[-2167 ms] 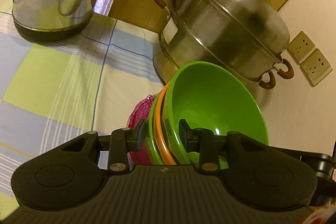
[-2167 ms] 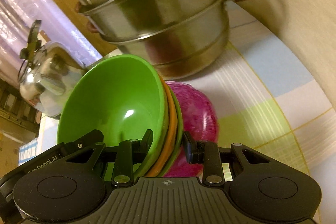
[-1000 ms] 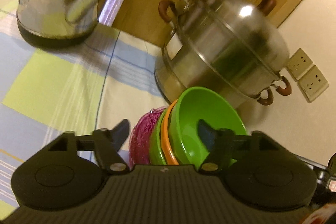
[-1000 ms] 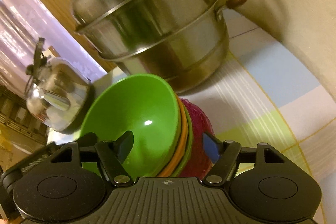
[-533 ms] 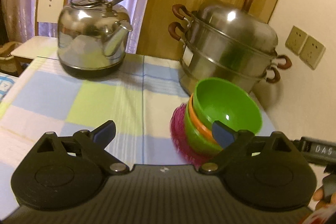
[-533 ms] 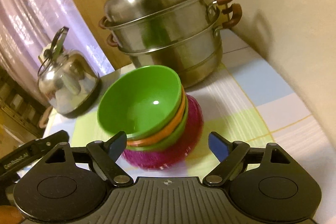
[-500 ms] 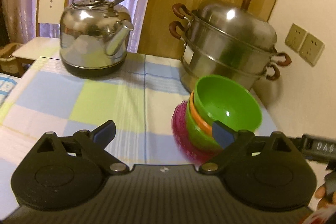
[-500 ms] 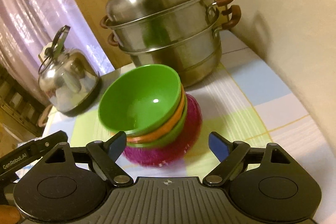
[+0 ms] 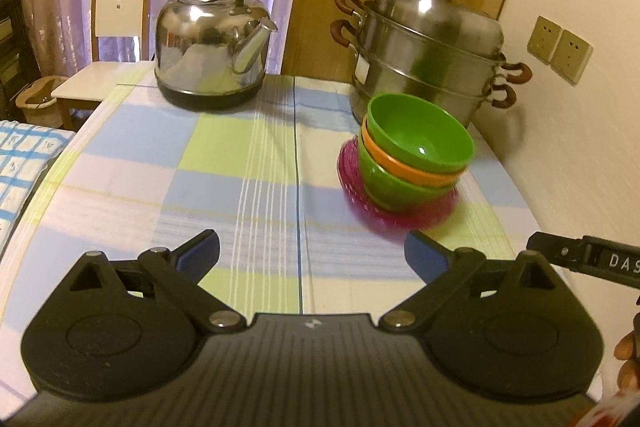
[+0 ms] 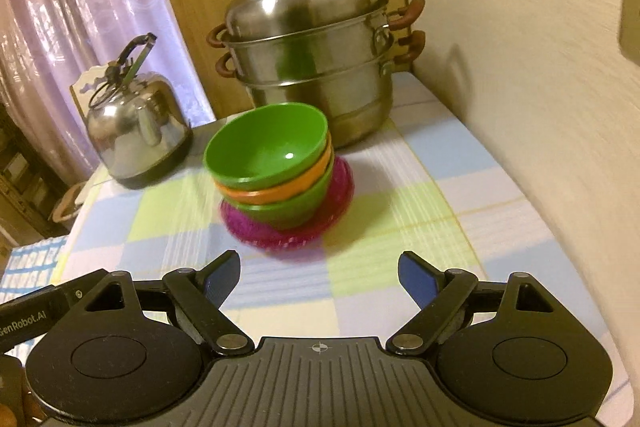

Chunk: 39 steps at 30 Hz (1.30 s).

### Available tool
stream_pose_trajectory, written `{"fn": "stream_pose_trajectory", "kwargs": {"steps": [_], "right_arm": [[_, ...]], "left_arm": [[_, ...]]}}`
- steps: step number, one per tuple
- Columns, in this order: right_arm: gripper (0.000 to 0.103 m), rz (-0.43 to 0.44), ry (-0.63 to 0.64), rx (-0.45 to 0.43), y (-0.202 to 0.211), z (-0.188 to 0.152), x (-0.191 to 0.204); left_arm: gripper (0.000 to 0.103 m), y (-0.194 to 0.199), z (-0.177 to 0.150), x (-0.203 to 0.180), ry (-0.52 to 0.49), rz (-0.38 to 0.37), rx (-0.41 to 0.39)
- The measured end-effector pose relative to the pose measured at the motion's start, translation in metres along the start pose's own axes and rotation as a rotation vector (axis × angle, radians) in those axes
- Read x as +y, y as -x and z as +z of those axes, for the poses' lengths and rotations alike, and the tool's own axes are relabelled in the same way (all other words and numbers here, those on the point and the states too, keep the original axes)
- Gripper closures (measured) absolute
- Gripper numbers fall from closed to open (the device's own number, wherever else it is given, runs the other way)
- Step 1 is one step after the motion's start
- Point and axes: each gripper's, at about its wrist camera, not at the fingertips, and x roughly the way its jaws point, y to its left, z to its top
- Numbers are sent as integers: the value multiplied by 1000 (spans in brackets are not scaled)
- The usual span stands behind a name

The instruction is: Organize plates and bowls

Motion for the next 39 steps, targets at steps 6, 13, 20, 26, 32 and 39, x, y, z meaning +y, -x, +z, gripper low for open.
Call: {"fn": "stream_pose_trajectory", "kwargs": {"steps": [6, 13, 20, 26, 32, 39], "right_arm": [[17, 0, -17, -18, 37, -23, 0], [17, -12, -24, -50, 79, -46, 3], [17, -30, -18, -74, 118, -64, 1], [17, -56, 19, -83, 142, -83, 0], [17, -54, 42, -68, 159, -103, -1], [17, -68, 80, -55, 172, -123, 1]], "left_arm": [[6, 38, -18, -8, -20, -5, -6], [6, 74, -35, -19, -23, -15, -13], [5, 107, -56, -29, -41, -47, -3], [5, 124, -72, -32, -29, -76, 21], [5, 143, -87, -36, -59, -76, 18], [5, 153, -107, -36, -100, -49, 30]]}}
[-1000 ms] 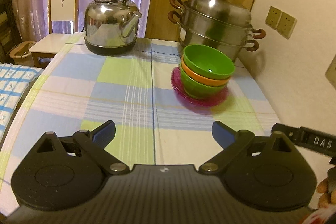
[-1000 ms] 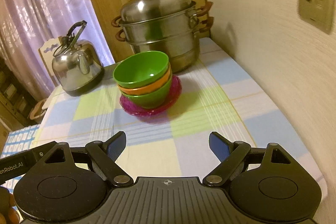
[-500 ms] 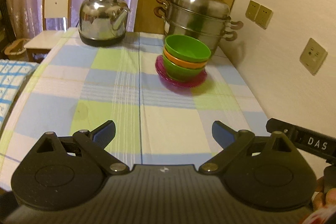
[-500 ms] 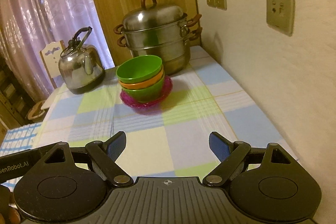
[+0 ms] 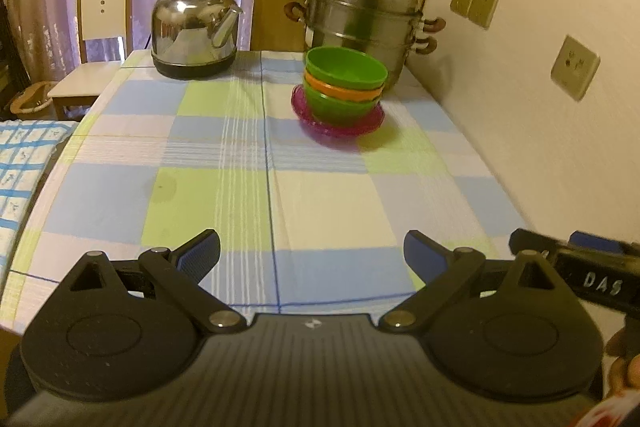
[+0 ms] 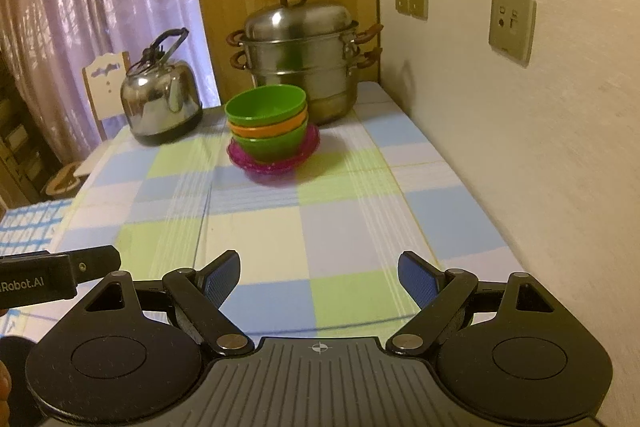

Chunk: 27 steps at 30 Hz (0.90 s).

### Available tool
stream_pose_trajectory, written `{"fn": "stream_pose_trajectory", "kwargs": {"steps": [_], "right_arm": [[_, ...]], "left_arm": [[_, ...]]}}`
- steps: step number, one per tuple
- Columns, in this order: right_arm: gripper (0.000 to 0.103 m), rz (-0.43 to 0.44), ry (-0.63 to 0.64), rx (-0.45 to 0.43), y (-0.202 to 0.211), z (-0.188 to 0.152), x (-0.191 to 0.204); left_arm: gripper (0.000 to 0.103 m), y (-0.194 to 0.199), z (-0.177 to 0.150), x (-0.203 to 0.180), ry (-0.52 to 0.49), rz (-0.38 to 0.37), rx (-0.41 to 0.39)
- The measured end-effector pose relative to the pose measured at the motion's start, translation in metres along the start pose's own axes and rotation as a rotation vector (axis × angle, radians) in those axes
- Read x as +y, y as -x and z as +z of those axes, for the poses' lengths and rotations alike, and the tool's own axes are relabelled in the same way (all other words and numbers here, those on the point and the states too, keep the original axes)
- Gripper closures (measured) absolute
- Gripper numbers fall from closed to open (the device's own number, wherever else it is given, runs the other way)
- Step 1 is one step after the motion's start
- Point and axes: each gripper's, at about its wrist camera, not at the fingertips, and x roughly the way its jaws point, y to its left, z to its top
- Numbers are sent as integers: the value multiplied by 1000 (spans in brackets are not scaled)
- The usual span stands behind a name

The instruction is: Organize plates and bowls

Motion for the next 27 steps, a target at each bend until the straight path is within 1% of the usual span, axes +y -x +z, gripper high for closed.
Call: {"fn": "stream_pose_trajectory", "kwargs": {"steps": [3, 7, 16, 27], "right_arm": [[17, 3, 1, 11, 3, -6, 1], [17, 2, 9, 15, 7, -10, 4], [17, 7, 22, 4, 12, -10, 11], [17, 7, 27, 4, 11, -11, 13]], "left_arm": [[5, 2, -8, -3, -24, 19, 1], [5, 7, -13, -2, -26, 20, -4], [5, 13, -13, 0, -28, 16, -21], [5, 13, -13, 2, -21, 23, -18]]}}
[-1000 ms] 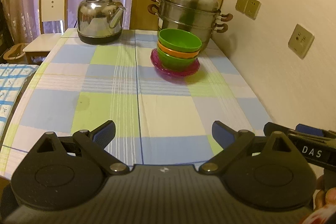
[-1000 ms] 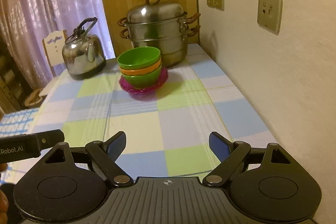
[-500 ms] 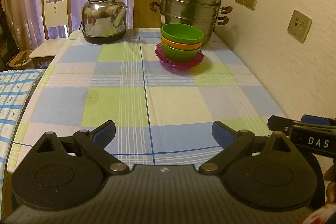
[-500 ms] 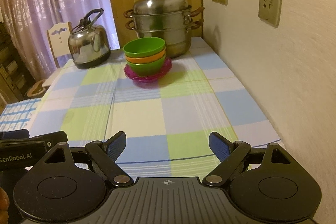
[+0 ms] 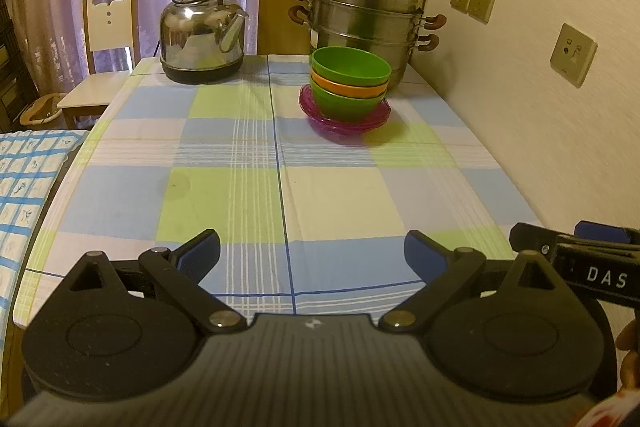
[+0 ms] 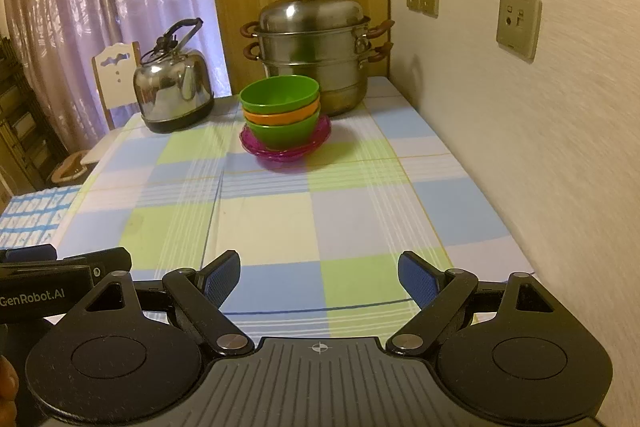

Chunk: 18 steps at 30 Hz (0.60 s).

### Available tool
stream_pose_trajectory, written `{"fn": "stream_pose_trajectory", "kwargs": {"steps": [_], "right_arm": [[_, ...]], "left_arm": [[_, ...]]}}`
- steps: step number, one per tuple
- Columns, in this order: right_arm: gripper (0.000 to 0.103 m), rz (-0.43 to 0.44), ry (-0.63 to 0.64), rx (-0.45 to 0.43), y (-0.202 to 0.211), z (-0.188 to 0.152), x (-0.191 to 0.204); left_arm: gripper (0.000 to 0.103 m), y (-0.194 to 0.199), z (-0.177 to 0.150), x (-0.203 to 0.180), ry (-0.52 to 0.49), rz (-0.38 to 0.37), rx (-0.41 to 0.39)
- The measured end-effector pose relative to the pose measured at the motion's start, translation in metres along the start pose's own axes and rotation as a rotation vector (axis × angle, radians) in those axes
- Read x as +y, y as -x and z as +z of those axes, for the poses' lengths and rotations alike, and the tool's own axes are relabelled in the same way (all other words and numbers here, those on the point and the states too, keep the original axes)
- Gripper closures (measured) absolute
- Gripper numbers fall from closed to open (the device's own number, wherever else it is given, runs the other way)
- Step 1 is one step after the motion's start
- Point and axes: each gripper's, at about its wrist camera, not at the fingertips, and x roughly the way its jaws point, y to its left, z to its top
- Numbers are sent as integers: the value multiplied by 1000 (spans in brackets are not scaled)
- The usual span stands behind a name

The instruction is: Organize plates and bowls

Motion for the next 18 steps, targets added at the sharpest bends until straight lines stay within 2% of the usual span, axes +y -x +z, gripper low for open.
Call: {"fn": "stream_pose_trajectory", "kwargs": {"steps": [18], "right_arm": [[17, -8, -10, 0, -2, -3, -4]], "left_arm": [[5, -4, -3, -4, -3, -4, 8]]}}
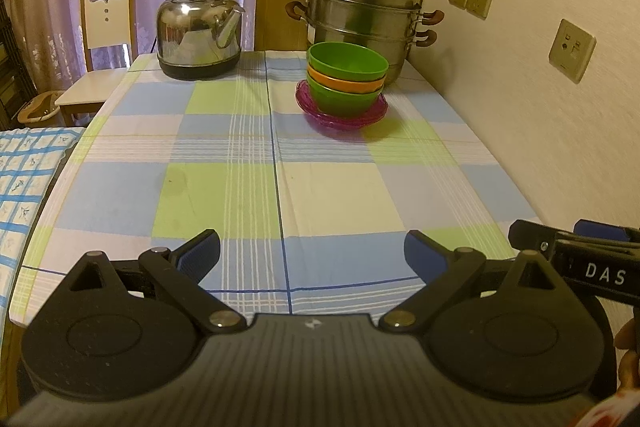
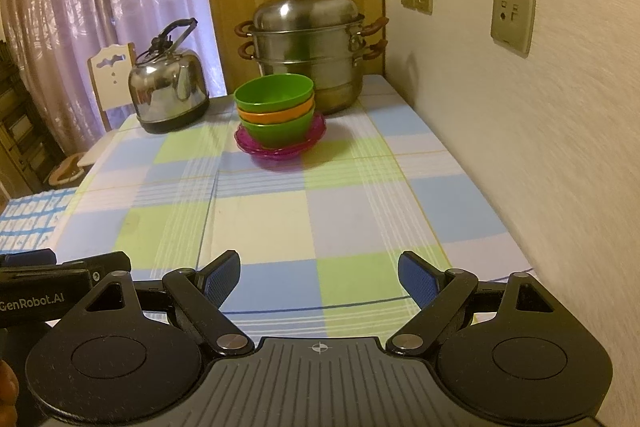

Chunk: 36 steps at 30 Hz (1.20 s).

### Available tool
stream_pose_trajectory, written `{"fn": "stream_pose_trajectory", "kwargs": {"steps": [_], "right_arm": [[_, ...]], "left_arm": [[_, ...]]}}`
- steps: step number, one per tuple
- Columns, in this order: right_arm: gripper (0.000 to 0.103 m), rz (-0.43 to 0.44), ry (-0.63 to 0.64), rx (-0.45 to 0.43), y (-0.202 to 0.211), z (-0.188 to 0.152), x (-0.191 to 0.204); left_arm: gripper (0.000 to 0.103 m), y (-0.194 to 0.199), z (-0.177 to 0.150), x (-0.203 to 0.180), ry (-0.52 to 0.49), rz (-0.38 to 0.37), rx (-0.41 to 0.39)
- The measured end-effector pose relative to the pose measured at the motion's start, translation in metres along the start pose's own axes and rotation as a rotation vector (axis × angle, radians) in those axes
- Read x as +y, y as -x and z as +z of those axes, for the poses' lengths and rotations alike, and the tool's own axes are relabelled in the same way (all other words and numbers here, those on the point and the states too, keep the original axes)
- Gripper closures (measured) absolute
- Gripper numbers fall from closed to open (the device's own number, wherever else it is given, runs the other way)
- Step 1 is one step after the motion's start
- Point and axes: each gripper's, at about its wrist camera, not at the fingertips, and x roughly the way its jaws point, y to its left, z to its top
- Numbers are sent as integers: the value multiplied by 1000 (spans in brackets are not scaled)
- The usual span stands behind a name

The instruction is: Organize plates and bowls

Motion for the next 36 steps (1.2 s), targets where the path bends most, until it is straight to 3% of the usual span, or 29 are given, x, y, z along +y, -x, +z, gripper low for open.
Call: {"fn": "stream_pose_trajectory", "kwargs": {"steps": [36], "right_arm": [[17, -1, -8, 4, -2, -3, -4]], "left_arm": [[5, -5, -10, -3, 1, -3, 10]]}}
